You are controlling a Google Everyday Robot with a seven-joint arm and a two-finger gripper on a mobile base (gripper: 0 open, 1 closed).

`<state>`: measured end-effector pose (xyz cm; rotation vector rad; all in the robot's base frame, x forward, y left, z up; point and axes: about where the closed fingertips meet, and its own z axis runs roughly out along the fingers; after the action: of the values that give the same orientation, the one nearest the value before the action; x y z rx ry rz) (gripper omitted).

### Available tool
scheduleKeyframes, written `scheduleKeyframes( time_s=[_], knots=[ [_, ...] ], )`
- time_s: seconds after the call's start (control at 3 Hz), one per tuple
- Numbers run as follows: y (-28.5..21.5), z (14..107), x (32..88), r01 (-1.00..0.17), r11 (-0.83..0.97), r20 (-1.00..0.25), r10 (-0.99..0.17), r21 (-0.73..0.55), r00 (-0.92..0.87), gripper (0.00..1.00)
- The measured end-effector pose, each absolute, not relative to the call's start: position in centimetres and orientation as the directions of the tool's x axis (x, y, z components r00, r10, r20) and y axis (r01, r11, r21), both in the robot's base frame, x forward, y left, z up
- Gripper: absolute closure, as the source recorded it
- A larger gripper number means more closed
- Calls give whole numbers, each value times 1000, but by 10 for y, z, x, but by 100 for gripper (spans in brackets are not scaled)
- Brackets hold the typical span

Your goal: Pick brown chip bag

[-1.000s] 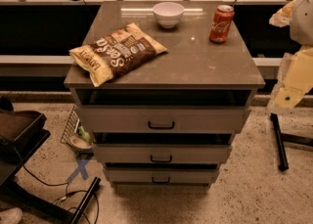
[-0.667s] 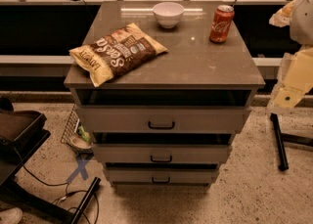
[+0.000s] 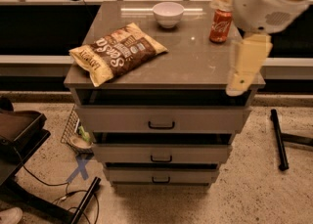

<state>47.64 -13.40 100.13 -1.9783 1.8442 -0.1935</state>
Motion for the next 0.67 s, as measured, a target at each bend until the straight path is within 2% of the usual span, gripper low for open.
scheduleKeyframes(
  time_s=[0.67],
  knots=[
    [-37, 990, 491, -772, -464, -65, -839, -433, 541, 0]
  ],
)
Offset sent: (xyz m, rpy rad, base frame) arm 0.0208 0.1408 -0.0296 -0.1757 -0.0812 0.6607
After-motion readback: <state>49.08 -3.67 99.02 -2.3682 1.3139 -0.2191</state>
